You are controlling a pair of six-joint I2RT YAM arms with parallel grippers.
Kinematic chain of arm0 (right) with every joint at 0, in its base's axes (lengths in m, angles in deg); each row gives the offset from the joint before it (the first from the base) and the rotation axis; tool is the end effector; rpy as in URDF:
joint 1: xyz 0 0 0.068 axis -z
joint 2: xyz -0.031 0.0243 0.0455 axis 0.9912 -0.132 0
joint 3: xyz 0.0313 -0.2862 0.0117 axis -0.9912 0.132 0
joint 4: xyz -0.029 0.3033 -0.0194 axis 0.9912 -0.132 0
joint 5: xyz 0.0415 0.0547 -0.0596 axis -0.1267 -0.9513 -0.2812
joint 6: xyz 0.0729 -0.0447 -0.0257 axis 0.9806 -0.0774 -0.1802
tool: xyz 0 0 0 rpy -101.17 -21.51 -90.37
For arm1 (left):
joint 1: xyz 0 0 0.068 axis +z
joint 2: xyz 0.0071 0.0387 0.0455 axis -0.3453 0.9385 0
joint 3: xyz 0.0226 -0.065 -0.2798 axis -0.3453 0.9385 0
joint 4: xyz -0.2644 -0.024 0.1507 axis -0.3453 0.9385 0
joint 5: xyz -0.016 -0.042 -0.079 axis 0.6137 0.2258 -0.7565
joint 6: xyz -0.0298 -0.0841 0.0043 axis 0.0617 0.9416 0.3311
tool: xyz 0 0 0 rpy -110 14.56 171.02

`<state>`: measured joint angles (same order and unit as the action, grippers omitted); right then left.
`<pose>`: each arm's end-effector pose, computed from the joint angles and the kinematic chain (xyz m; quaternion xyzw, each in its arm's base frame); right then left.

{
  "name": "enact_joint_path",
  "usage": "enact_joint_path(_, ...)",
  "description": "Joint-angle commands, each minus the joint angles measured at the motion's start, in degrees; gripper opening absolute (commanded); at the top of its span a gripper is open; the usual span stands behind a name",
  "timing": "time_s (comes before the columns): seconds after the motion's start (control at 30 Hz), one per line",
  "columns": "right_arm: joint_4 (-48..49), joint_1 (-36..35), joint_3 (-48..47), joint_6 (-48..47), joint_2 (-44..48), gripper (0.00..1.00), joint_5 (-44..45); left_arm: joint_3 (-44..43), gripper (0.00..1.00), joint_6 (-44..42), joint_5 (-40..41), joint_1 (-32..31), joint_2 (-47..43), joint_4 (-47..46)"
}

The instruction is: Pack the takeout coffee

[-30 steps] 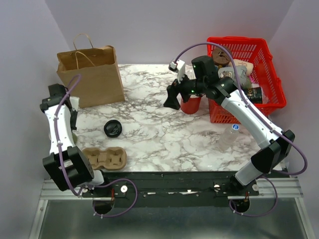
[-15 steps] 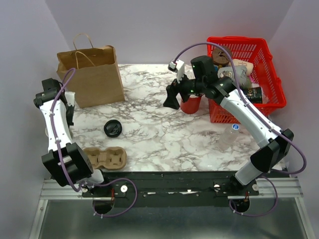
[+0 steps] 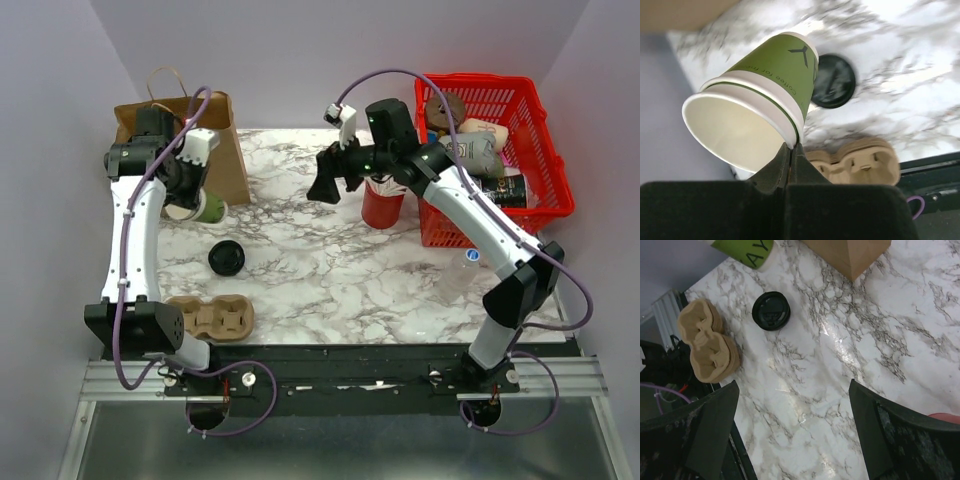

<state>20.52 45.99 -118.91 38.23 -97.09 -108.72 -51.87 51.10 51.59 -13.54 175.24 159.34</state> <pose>0.3559 0.3113 0.4073 -0.3839 0.7608 0.3583 0.3814 0.3359 0.0280 0.3889 0.1095 0.9616 -0.0151 0.2512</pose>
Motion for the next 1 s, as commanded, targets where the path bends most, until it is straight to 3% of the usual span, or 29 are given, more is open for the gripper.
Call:
enact_joint_path(0.0, 1.6, -0.6, -2.9, 6.8, -4.2, 1.0, -0.3, -4.8, 0.0, 2.7, -8.0, -5.9, 1.9, 7.4)
enact_joint_path(0.17, 1.0, -1.5, -6.8, 10.6, -8.9, 1.0, 5.7, -5.8, 0.0, 7.7, -17.4, -10.4, 3.4, 1.5)
enact_joint_path(0.57, 2.1, -6.4, -19.7, 16.2, -19.1, 1.0, 6.8, 2.6, 0.0, 17.4, -23.1, -13.4, 3.1, -9.2)
enact_joint_path(0.97, 2.8, -6.4, -21.2, 21.4, -25.0, 1.0, 1.9, 5.9, 0.0, 22.0, -25.3, -13.4, 1.1, -10.9)
